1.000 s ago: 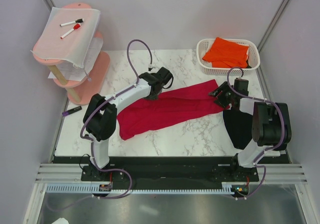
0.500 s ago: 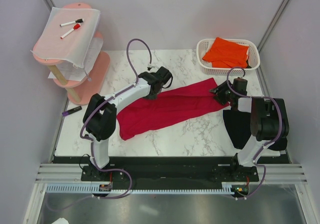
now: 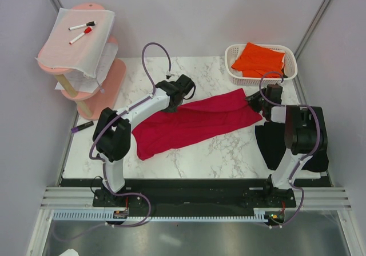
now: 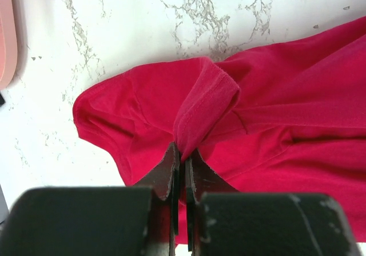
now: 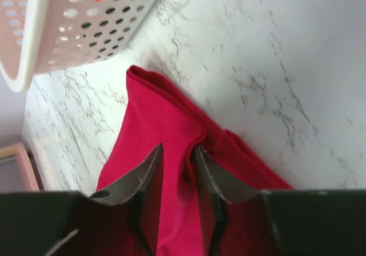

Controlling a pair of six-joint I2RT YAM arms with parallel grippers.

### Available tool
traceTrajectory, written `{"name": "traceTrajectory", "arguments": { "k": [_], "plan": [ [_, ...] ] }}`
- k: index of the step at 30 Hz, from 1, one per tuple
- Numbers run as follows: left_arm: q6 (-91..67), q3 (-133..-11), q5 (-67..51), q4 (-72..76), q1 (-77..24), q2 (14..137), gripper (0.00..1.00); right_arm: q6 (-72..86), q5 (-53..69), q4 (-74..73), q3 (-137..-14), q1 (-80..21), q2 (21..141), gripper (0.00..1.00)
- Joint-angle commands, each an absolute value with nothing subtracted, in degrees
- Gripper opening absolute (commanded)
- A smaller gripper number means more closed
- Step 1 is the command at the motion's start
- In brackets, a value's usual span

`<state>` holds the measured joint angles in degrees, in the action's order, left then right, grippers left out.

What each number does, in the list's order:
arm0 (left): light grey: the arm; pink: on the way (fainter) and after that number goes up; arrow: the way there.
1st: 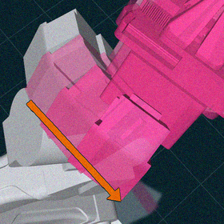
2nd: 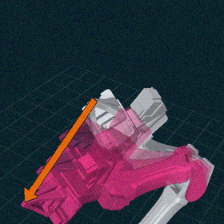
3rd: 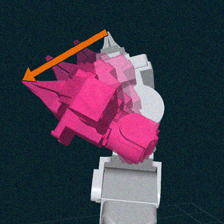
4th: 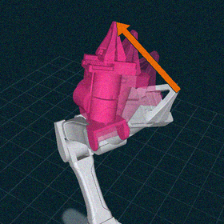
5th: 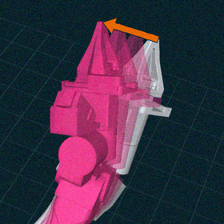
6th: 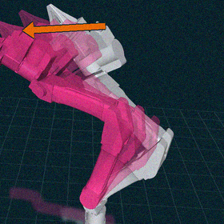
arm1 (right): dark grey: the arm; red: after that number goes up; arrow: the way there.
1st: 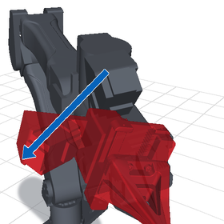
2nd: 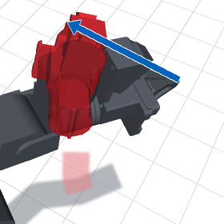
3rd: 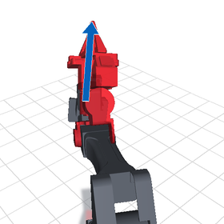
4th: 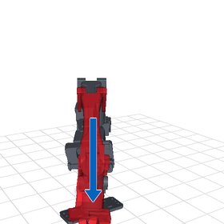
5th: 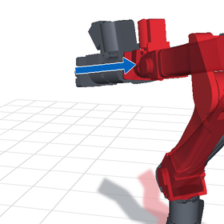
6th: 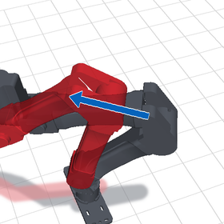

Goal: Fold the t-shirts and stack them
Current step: Flatten out the tshirt

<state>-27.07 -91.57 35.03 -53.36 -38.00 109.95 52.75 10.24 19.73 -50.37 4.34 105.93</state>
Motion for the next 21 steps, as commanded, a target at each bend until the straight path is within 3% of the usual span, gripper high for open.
{"name": "traceTrajectory", "arguments": {
  "k": [1,3,5,15,21],
  "plan": [
    [-25.6,-92.5,37.7,-54.1,-37.7,107.2,0.02,53.4,8.2,23.1,-55.0,4.5,109.1,0.29],
    [-25.6,-92.5,37.9,-54.3,-37.7,107.2,0.02,53.3,9.2,23.2,-56.0,4.5,109.9,0.10],
    [-25.6,-92.4,38.2,-54.8,-37.6,106.9,0.02,52.8,10.0,23.4,-56.0,4.5,109.4,0.00],
    [-20.9,-92.8,36.7,-55.7,-35.1,103.5,0.02,50.0,10.7,17.5,-58.3,5.0,99.3,0.00],
    [-19.6,-90.7,34.1,-55.8,-33.2,106.3,0.03,50.3,12.0,16.7,-59.9,5.5,99.1,0.00]
  ]
}}
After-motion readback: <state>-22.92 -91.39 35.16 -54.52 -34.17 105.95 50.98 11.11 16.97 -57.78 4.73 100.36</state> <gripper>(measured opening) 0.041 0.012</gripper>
